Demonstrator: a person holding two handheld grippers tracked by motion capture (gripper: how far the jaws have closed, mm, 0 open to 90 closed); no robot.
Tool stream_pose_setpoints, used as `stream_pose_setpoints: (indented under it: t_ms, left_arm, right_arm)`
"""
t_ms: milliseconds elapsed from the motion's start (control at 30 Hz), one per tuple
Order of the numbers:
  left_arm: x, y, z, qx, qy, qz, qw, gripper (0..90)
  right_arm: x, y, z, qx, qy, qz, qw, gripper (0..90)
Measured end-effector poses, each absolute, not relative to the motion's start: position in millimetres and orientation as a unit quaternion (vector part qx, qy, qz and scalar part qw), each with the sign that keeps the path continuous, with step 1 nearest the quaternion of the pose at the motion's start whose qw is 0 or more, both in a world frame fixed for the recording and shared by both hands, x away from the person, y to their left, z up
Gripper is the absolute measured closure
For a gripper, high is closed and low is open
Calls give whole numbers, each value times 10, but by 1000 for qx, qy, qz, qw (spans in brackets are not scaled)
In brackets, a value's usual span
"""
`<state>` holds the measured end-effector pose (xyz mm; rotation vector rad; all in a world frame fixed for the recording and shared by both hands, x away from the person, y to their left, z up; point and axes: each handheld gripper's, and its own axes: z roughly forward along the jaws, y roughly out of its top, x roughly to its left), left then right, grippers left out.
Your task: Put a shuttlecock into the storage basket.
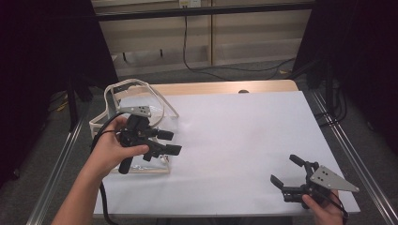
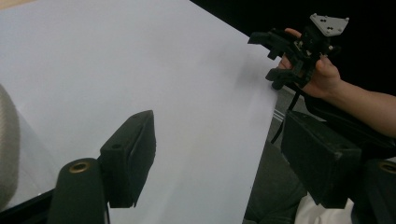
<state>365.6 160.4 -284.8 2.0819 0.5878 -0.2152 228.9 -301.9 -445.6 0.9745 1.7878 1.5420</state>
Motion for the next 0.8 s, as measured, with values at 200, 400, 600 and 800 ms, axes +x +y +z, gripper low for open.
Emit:
stream_pose_setpoints:
  t_ms: [200, 400, 600, 800]
  left_arm:
    - [3623, 1585, -2894, 849, 234, -95, 465, 268]
    - [3593, 1567, -2962, 849, 233, -100, 463, 259]
    - [3568, 1563, -3048, 850, 229, -105, 463, 240]
    - [3542, 1577, -3123, 848, 230, -100, 466, 213]
  right_arm:
    - [2288, -3020, -4455, 366, 670, 578, 290, 24]
    - [2288, -3021, -4455, 365, 669, 579, 290, 24]
    - [2288, -3023, -4455, 364, 671, 577, 291, 24]
    - [2285, -3023, -4454, 364, 670, 578, 291, 24]
